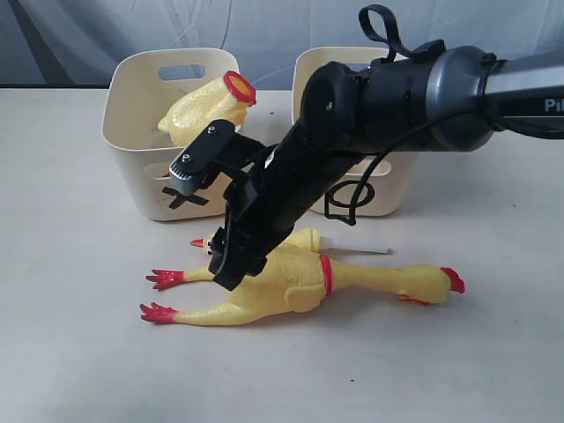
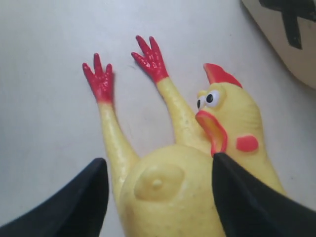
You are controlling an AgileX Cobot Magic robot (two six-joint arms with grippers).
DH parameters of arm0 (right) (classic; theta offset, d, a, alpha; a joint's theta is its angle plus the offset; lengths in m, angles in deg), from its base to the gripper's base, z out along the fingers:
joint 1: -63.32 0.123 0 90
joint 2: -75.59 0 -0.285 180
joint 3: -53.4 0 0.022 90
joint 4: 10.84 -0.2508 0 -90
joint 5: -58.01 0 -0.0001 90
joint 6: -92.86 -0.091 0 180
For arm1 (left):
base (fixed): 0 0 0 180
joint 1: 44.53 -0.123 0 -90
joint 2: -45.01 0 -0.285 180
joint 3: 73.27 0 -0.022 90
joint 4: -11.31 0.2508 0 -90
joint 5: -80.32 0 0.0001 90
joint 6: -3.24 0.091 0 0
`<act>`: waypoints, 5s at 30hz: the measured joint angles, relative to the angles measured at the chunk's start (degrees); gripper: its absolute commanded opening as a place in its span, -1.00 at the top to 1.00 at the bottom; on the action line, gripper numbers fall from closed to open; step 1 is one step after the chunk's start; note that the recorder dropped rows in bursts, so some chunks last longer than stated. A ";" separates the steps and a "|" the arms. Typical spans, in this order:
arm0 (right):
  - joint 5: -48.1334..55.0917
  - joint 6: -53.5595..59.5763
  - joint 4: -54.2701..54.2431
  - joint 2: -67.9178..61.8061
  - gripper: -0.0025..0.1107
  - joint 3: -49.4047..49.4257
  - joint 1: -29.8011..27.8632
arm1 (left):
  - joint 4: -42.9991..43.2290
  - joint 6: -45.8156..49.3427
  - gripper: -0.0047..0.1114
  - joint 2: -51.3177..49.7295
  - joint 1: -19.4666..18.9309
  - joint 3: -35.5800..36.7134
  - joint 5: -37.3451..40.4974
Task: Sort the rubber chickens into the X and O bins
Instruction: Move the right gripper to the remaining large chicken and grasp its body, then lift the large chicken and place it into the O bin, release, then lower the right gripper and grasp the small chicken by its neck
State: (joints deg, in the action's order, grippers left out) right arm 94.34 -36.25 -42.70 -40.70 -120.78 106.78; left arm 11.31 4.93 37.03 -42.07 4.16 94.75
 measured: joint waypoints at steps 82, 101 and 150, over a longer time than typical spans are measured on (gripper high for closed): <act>-77.82 12.90 -31.56 19.60 0.97 -0.17 0.10 | 0.00 0.00 0.92 0.00 0.00 0.00 0.00; -89.45 10.96 -36.22 9.31 0.97 -0.17 -0.01 | 0.00 0.00 0.92 0.00 0.00 0.00 0.00; -1.45 10.34 -3.18 18.74 0.22 -0.17 0.11 | 0.00 0.00 0.92 0.00 0.00 0.00 0.00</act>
State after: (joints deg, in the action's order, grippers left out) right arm 92.89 -25.91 -45.88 -21.96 -120.95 106.89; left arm 11.31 4.93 37.03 -42.07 4.16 94.75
